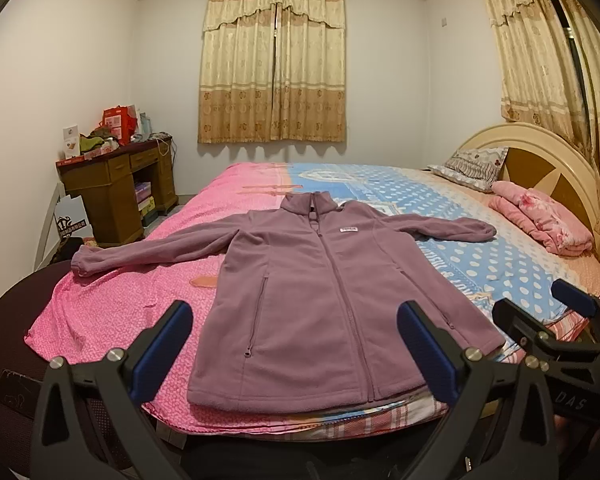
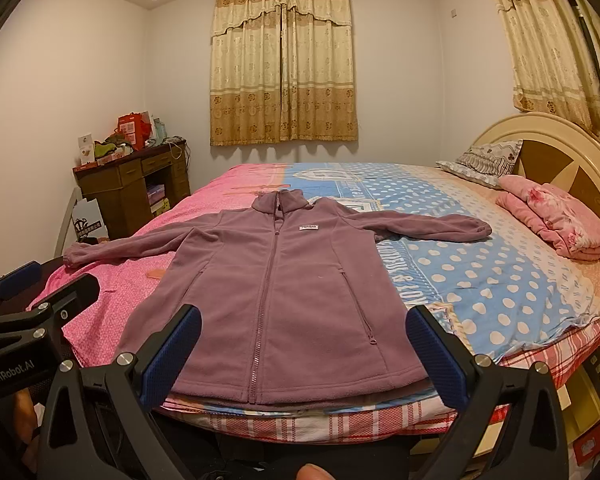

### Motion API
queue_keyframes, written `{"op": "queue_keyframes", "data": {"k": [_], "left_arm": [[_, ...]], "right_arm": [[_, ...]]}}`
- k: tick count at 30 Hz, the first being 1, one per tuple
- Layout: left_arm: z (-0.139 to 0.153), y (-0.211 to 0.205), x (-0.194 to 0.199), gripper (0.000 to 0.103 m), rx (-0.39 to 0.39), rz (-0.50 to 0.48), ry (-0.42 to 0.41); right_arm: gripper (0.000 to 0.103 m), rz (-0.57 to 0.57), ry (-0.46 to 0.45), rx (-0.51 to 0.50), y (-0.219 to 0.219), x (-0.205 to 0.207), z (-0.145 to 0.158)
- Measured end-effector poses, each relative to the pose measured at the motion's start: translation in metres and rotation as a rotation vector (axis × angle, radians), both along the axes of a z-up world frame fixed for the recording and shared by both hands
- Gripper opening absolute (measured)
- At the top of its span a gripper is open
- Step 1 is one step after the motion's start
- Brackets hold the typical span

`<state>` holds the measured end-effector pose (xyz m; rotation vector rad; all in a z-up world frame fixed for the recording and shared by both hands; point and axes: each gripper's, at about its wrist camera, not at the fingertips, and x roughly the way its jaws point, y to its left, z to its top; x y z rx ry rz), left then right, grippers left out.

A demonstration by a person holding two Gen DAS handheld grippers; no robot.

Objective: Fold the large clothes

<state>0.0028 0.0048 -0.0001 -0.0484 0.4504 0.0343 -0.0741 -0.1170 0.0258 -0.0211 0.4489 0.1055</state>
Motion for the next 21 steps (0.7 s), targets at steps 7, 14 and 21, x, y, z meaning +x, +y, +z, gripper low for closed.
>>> {"op": "queue_keyframes", "data": {"k": [7, 14, 21], "left_arm": [[0.0010, 0.0003, -0.0016, 0.103, 0.000, 0.001, 0.001], [0.0031, 0.0024, 0.0019, 0.103, 0.002, 0.000, 0.000], [0.0017, 0.0018, -0.0010, 0.103, -0.004, 0.004, -0.002]], "right_arm": [[0.102, 0.000, -0.001, -0.002, 0.0000, -0.0006, -0.0024], [0.102, 0.000, -0.001, -0.002, 0.0000, -0.0005, -0.0024], [0.102, -0.001, -0.001, -0.002, -0.0015, -0.0009, -0.0020]]}}
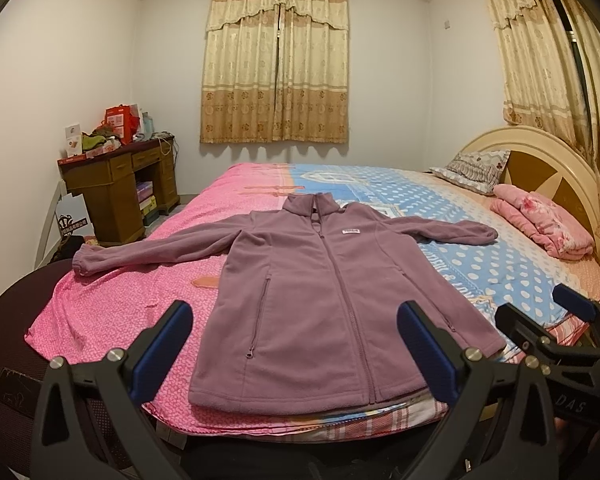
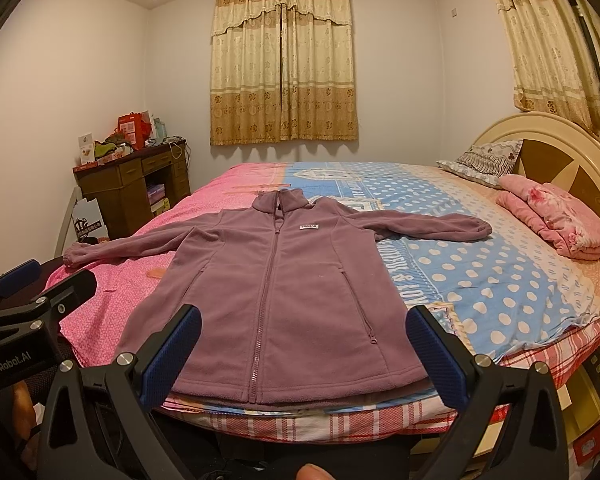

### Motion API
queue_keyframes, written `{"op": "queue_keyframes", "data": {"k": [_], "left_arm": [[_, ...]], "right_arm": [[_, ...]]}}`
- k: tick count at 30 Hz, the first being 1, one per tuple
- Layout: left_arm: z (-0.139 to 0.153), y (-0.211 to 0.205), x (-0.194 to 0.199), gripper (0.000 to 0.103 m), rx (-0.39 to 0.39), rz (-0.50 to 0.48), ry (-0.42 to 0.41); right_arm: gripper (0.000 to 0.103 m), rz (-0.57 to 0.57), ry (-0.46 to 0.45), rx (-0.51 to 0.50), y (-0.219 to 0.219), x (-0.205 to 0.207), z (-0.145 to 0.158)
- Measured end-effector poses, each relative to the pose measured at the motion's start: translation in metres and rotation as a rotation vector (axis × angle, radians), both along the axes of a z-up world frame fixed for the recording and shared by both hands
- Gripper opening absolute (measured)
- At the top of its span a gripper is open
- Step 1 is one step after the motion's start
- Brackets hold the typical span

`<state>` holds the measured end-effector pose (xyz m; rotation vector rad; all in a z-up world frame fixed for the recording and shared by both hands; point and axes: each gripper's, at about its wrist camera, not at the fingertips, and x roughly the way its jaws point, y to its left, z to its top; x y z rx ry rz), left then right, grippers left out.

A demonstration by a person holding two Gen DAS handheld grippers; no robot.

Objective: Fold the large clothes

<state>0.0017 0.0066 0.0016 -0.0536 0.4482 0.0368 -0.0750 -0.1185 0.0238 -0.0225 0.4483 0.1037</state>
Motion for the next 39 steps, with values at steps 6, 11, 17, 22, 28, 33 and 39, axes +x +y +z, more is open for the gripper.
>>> {"op": "queue_keyframes", "data": {"k": [6, 11, 17, 22, 28, 33, 39], "left_arm": [[0.002, 0.003, 0.001, 0.103, 0.002, -0.002, 0.002], [0.000, 0.000, -0.001, 0.103, 0.002, 0.000, -0.001], [-0.001, 0.000, -0.001, 0.103, 0.001, 0.002, -0.002], [0.000, -0.001, -0.001, 0.103, 0.000, -0.001, -0.001], [0.000, 0.000, 0.000, 0.103, 0.000, -0.003, -0.001], [0.000, 0.001, 0.000, 0.103, -0.002, -0.002, -0.002], [0.001, 0.001, 0.002, 0.103, -0.001, -0.004, -0.002]], "right_arm": [[0.102, 0.002, 0.000, 0.000, 0.000, 0.000, 0.000], [0.102, 0.001, 0.000, 0.001, 0.000, 0.000, 0.000], [0.102, 0.001, 0.001, 0.000, 0.000, 0.000, 0.000], [0.102, 0.000, -0.001, -0.002, 0.000, 0.000, -0.002], [0.102, 0.001, -0.007, -0.014, 0.006, -0.001, -0.005], [0.102, -0.001, -0.008, -0.019, 0.009, -0.001, -0.006], [0.102, 0.006, -0.008, -0.017, 0.010, -0.002, -0.006]]}}
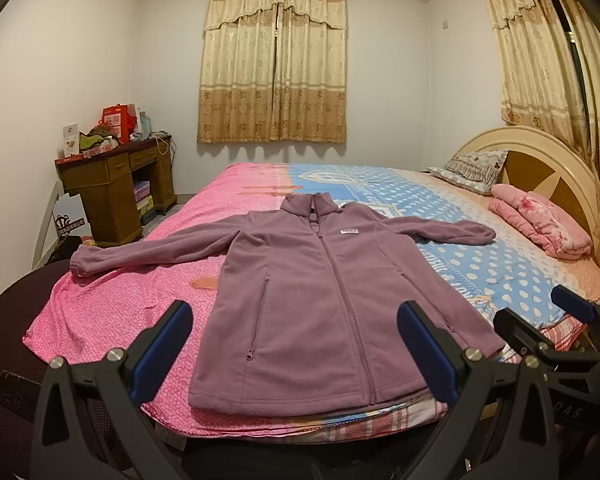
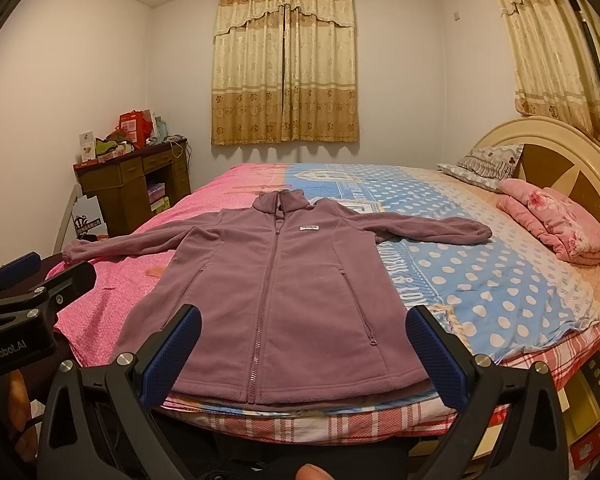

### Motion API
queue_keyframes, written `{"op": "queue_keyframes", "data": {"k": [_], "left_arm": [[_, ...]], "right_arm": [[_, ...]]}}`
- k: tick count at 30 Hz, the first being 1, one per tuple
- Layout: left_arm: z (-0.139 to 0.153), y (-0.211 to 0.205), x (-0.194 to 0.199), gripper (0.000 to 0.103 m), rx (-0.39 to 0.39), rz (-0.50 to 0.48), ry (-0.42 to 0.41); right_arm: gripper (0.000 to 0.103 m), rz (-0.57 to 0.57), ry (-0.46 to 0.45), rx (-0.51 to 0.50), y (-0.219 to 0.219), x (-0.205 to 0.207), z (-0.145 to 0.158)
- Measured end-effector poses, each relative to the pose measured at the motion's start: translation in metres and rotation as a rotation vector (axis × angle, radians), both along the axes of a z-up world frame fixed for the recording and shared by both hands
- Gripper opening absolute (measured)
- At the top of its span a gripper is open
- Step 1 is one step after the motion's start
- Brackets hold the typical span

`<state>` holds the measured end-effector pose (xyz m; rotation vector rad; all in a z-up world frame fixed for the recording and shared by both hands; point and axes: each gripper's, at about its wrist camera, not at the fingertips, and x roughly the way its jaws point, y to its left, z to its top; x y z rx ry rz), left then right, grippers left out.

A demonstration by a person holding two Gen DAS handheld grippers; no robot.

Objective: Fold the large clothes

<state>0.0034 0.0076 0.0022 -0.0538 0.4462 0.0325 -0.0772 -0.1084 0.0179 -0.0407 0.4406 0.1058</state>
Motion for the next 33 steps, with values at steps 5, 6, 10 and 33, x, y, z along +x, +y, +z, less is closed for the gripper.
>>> {"op": "queue_keyframes", "data": {"k": [5, 6, 10, 33], "left_arm": [[-0.001, 0.000, 0.001, 0.103, -0.001, -0.002, 0.000], [-0.001, 0.000, 0.000, 0.103, 0.000, 0.000, 0.000], [-0.001, 0.000, 0.001, 0.103, -0.002, -0.010, -0.002], [-0.037, -0.015, 0.166, 0.103, 0.082, -0.082, 0.135]], "right_arm": [[0.102, 0.004, -0.010, -0.003, -0.003, -0.001, 0.004], [0.102, 0.006, -0.011, -0.003, -0.004, -0.001, 0.004], [0.102, 0.028, -0.015, 0.006, -0.002, 0.000, 0.003], [0.102, 0.006, 0.201, 0.216, -0.115, 0.186, -0.067]]}}
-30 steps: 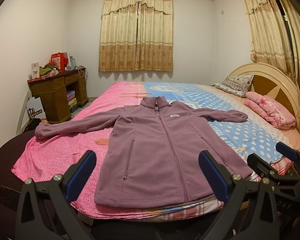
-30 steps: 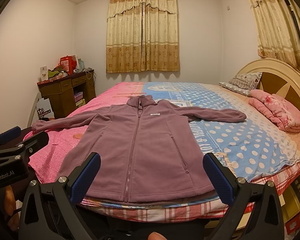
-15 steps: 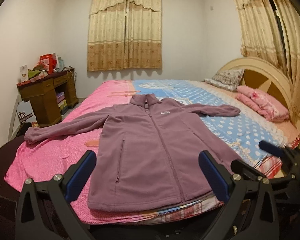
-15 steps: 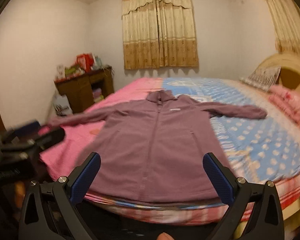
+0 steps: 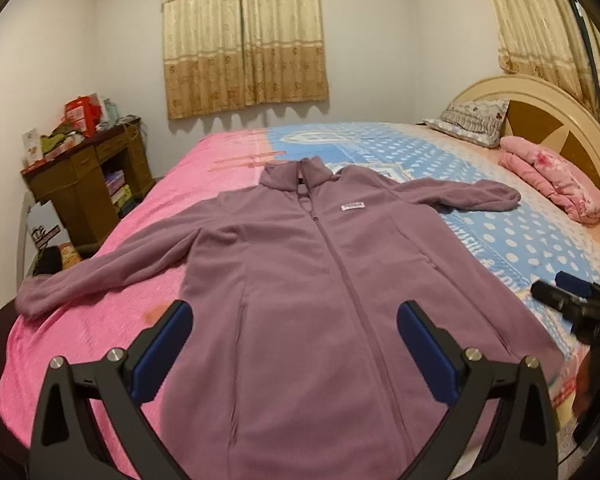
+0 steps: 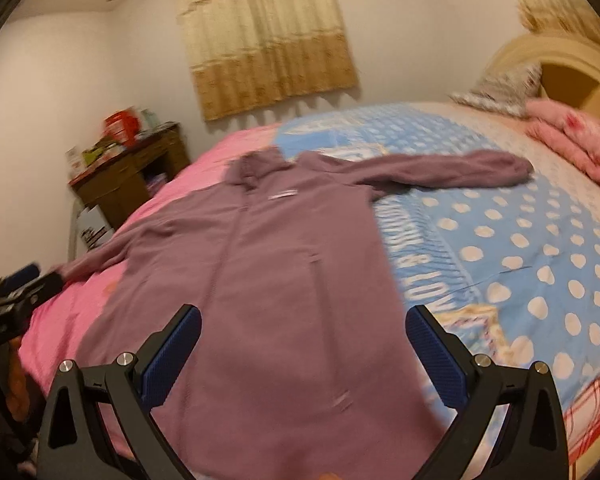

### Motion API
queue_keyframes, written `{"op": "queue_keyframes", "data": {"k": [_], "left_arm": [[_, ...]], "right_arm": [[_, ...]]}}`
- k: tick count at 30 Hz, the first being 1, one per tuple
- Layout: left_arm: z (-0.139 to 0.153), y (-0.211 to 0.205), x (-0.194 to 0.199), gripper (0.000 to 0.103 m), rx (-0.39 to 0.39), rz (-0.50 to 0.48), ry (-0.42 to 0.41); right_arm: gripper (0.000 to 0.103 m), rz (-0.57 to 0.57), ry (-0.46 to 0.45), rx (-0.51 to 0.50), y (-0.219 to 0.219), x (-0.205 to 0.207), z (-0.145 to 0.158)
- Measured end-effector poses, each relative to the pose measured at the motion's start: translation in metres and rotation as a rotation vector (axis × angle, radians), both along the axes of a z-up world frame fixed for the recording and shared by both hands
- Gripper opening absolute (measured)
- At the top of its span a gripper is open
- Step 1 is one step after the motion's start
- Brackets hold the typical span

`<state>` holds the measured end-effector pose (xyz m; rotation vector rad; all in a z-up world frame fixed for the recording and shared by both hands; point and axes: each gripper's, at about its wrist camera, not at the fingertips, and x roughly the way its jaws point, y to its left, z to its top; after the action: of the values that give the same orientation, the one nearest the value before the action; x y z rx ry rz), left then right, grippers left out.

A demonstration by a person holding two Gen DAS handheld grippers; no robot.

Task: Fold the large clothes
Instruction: 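Reach the right tool to the sleeve cuff on the blue cover and grasp it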

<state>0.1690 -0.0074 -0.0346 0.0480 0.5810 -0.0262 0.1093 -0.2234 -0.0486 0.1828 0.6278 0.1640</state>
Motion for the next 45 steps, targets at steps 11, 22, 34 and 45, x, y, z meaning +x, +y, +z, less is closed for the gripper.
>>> {"op": "queue_keyframes", "data": {"k": [11, 22, 34, 45], "left_arm": [[-0.031, -0.024, 0.109, 0.103, 0.005, 0.001, 0.019], [-0.068, -0.016, 0.189, 0.103, 0.017, 0.130, 0.140], [-0.092, -0.013, 0.214, 0.103, 0.023, 0.191, 0.228], [-0.081, 0.008, 0.205, 0.103, -0.090, 0.220, 0.248]], "right_arm": [[0.102, -0.309, 0.120, 0.142, -0.180, 0.136, -0.029], [0.087, -0.550, 0.150, 0.359, -0.364, 0.261, -0.057], [0.012, -0.527, 0.169, 0.498, -0.422, 0.346, -0.087], [0.008, -0.608, 0.041, 0.456, -0.421, 0.296, -0.046]]}}
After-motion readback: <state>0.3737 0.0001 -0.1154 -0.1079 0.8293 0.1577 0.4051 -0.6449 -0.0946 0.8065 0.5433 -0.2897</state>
